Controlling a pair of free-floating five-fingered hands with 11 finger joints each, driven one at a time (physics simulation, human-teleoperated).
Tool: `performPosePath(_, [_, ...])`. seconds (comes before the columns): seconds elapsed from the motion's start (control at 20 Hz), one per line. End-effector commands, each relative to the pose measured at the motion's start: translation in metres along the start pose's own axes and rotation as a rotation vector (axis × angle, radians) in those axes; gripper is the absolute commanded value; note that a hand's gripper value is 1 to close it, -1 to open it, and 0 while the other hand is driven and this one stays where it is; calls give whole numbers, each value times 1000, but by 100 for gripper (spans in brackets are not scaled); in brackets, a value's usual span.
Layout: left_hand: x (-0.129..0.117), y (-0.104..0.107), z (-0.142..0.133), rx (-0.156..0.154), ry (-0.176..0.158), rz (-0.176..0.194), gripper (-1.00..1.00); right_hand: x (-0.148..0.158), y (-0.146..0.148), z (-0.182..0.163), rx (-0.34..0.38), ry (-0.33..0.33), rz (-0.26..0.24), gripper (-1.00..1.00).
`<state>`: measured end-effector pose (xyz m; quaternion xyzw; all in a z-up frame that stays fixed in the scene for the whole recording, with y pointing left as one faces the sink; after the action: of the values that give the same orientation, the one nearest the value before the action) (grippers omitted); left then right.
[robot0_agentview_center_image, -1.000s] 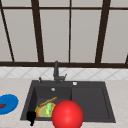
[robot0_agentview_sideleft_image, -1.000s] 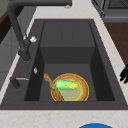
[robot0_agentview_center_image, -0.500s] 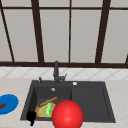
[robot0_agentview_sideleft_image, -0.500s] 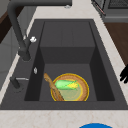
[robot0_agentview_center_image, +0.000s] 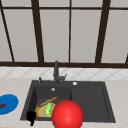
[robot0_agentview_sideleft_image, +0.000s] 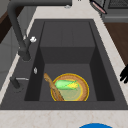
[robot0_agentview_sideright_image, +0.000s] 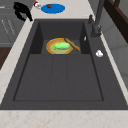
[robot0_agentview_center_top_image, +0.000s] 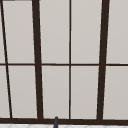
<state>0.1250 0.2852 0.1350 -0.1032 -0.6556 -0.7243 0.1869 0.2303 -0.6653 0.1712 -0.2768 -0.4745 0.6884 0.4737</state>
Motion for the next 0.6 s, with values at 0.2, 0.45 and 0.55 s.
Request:
performPosePath(0.2, [0, 0, 0, 0, 0, 0, 0, -4, -18, -50, -29, 55, 19, -100])
performPosePath(0.45, [0, 0, 0, 0, 0, 0, 0, -9, -10, -59, -75, 6, 59, -100])
performPosePath(0.55, [0, 0, 0, 0, 0, 0, 0, -19, -3, -52, -115, 2, 65, -100])
